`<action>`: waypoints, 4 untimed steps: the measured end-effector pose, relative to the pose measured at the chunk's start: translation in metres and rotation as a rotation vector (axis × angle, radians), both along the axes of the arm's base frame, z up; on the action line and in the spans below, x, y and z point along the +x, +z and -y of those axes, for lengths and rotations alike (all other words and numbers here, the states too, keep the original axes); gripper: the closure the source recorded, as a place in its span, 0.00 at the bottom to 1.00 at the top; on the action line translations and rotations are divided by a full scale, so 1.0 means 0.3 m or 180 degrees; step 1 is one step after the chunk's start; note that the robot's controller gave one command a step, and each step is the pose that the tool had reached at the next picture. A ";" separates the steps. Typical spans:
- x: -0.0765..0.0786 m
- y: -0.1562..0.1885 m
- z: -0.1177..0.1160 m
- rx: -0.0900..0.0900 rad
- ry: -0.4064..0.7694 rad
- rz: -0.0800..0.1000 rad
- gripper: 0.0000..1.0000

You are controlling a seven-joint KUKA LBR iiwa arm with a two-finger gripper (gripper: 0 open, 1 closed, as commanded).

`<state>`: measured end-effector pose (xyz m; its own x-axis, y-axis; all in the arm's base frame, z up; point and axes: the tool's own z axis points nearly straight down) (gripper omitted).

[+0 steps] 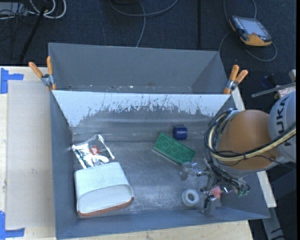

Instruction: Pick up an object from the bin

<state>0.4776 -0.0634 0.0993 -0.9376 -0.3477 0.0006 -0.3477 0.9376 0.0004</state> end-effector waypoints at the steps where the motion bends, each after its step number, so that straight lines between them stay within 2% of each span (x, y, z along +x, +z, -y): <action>1: 0.020 -0.094 -0.014 -0.0001 0.0515 0.0031 0.00; 2: 0.022 -0.094 -0.016 -0.0001 0.0521 0.0035 0.00; 3: 0.024 -0.087 -0.018 -0.0002 0.0532 0.0034 1.00; 4: 0.031 0.217 -0.019 -0.0003 0.0525 0.0026 1.00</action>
Offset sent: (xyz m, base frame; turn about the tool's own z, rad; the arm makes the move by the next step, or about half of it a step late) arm 0.0028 0.0028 -0.0293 -0.1614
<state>0.4870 -0.0576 0.1644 -0.8678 -0.4968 -0.0062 -0.4968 0.8679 -0.0039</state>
